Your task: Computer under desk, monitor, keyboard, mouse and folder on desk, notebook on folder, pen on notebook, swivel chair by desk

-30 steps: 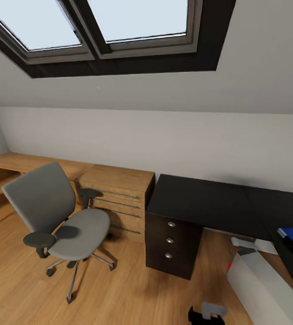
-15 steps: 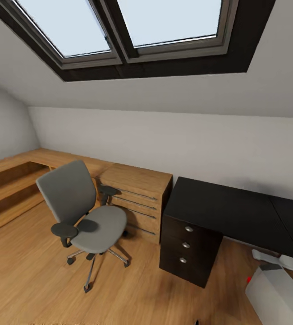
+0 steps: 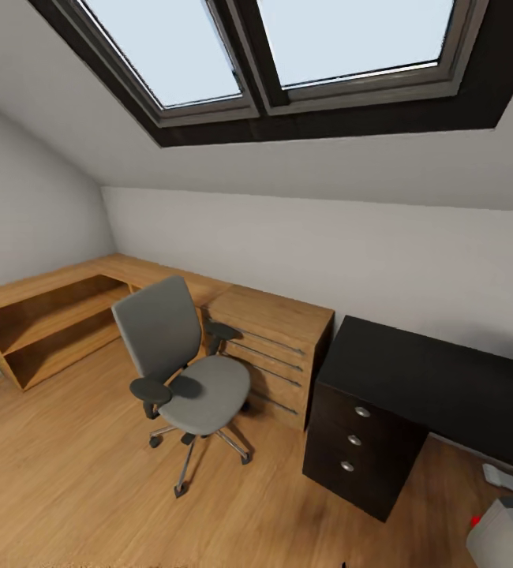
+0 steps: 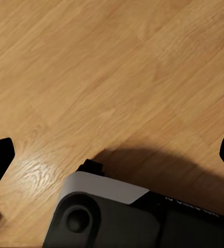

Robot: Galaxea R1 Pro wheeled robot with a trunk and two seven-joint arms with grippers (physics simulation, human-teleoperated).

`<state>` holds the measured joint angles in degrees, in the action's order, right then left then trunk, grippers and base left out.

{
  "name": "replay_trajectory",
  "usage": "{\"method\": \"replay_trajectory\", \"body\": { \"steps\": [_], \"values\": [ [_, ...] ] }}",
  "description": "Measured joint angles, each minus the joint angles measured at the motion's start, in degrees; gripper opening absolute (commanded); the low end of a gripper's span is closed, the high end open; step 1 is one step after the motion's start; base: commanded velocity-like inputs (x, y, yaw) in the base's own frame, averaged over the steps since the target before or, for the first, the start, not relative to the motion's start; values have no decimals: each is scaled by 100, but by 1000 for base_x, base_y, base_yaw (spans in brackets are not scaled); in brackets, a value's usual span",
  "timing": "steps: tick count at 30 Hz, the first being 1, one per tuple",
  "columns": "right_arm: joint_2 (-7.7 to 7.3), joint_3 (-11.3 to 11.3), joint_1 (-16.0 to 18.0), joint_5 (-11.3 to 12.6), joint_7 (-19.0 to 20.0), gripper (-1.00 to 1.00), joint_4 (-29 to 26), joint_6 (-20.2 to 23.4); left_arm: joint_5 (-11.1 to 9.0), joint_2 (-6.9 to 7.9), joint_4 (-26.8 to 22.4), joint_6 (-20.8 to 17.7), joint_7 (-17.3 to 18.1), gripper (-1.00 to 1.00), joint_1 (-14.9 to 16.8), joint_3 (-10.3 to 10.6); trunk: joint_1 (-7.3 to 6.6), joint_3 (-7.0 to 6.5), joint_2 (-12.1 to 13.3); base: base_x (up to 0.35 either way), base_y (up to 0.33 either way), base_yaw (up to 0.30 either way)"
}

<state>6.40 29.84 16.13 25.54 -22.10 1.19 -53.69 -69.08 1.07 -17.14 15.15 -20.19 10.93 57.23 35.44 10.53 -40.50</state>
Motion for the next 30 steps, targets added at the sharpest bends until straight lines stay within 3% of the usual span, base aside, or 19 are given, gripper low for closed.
{"method": "replay_trajectory", "body": {
  "steps": [6, 23, 30],
  "values": [
    [-1, -1, -2, -3, -1, 100, 0, 8, -7, -86, 20, -23, -2, 100, -2, 2, -132, -108, 241, 0, 0, 281],
    [0, 7, -3, -20, 1, 100, -8, 48, -27, -86, 25, 10, 6, 100, -2, -2, -506, -415, 925, 0, 0, 281],
    [-1, 8, -3, -23, 8, 100, -8, 52, -16, -69, 29, 186, 8, 100, -1, -17, -507, -415, 926, 0, 0, 281]
  ]
}}
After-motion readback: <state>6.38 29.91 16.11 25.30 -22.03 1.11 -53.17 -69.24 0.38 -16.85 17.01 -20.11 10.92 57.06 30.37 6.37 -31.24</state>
